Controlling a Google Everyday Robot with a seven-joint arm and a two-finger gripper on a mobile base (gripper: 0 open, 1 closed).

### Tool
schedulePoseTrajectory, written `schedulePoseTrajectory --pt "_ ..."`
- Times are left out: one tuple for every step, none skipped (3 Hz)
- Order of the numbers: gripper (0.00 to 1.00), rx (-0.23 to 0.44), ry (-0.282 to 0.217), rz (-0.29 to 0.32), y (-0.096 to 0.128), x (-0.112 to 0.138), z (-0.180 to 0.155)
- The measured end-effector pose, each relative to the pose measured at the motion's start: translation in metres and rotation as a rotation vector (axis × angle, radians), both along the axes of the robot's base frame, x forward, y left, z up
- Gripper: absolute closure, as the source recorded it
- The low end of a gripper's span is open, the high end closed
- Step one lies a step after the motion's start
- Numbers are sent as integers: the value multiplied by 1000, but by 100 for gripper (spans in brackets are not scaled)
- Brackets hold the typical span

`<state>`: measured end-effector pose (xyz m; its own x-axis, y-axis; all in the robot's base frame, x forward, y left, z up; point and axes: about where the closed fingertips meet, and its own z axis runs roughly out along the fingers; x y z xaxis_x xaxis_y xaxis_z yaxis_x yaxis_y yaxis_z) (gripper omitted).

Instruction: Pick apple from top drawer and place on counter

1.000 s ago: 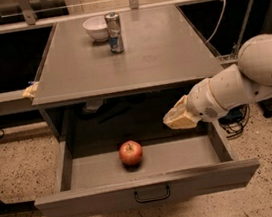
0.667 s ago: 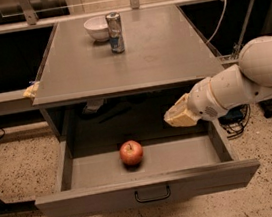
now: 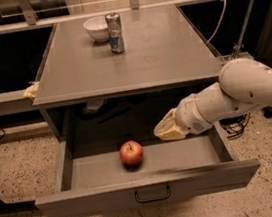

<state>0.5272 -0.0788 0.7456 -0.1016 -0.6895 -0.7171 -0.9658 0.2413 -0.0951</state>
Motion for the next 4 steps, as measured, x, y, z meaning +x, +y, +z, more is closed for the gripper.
schedulePoseTrajectory --pt "82 27 -21 84 29 4 -14" --pt "59 48 -32 155 53 7 -22" --pt "42 65 -45 203 72 12 -28" --pt "37 74 -67 227 82 17 -35"
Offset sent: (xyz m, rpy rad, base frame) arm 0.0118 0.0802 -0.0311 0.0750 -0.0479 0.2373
